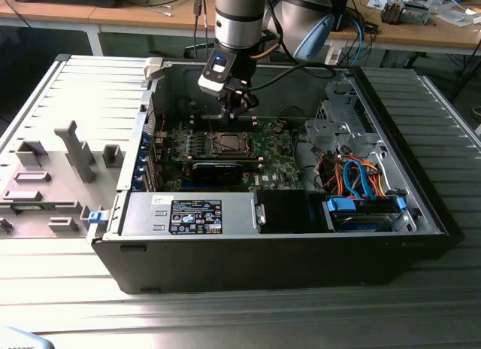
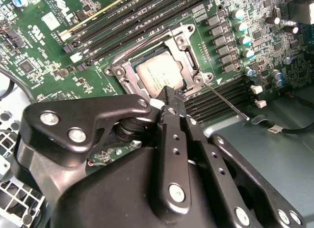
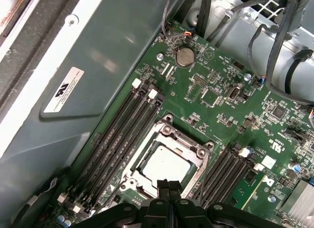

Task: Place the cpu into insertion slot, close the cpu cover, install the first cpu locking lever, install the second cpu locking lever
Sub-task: 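Install the first cpu locking lever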

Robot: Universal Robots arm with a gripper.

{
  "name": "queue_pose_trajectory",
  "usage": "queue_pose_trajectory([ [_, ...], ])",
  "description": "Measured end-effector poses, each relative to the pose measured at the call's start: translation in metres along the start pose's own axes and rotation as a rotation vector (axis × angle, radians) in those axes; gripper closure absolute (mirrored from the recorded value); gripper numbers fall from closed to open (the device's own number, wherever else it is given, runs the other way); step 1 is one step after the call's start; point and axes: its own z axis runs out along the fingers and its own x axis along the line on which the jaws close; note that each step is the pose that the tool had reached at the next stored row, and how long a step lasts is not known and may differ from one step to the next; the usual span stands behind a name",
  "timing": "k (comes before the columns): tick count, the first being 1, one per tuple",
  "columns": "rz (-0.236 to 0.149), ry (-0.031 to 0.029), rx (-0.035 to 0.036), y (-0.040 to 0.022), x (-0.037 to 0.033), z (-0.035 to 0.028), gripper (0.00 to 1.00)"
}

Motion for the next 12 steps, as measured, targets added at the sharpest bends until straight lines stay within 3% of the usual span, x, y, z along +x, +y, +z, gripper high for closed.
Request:
queue_pose_trajectory([
  [12,-0.022,-0.0003,0.0001,0.0,0.0,0.0,0.89],
])
